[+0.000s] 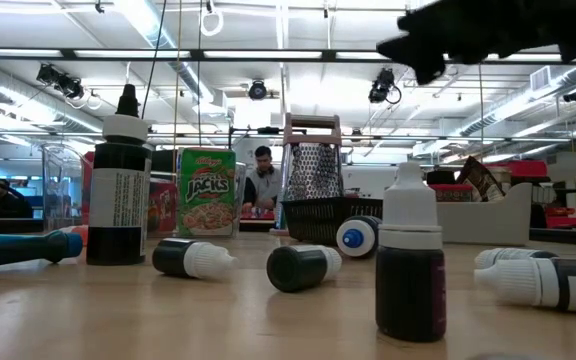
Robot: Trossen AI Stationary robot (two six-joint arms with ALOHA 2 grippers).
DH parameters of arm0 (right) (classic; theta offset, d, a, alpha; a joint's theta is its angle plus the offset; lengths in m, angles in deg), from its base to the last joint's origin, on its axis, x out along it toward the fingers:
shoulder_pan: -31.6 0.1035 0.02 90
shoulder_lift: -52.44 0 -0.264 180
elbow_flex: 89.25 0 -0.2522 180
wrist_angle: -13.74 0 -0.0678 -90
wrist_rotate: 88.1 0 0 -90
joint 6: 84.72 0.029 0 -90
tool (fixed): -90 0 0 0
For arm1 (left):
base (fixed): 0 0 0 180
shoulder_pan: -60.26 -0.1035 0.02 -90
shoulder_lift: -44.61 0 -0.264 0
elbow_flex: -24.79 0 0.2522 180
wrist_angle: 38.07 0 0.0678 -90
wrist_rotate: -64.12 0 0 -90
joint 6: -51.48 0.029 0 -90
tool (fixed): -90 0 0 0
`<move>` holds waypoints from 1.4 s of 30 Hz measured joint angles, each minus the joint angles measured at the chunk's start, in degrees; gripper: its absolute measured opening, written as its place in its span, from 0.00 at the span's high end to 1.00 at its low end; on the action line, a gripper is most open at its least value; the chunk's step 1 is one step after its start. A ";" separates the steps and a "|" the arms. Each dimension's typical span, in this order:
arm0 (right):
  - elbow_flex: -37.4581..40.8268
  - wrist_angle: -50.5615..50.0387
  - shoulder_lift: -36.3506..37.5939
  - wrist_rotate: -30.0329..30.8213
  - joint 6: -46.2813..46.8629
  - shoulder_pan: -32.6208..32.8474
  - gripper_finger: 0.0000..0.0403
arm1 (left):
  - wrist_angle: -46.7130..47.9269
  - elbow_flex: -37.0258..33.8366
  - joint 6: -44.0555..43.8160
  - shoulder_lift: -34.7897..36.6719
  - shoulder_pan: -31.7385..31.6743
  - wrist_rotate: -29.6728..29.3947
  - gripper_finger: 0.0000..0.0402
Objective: Pick & Place Kitchen Items
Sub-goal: Put the large blue food coloring bottle into the black bin
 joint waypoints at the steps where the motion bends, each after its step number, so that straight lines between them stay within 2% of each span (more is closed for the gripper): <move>1: -0.32 2.39 -1.92 -1.19 -0.95 0.22 0.44 | 0.04 -0.04 0.44 0.73 0.70 -0.70 0.73; 5: -4.72 3.17 -9.56 -2.10 -3.36 1.37 0.44 | 0.32 -0.04 -0.26 4.12 2.56 -6.03 0.73; 9: -12.31 -3.29 -17.92 -3.10 -5.70 2.07 0.44 | 2.62 -0.02 -1.41 7.44 3.73 -11.12 0.73; 17: -29.45 -31.39 -31.97 -5.87 -10.99 2.30 0.44 | 9.25 0.00 -4.19 10.08 3.73 -12.08 0.73; 22: -34.82 -39.08 -38.85 -8.79 -14.93 2.16 0.44 | 11.94 0.00 -6.26 10.08 3.73 -11.66 0.73; 30: -36.86 -44.15 -41.17 -8.98 -16.79 0.79 0.44 | 12.72 -0.02 -6.59 10.06 3.71 -10.97 0.73; 42: -36.86 -45.89 -41.17 -7.42 -30.95 0.15 0.44 | 13.36 -0.02 -6.66 10.04 3.62 -10.99 0.73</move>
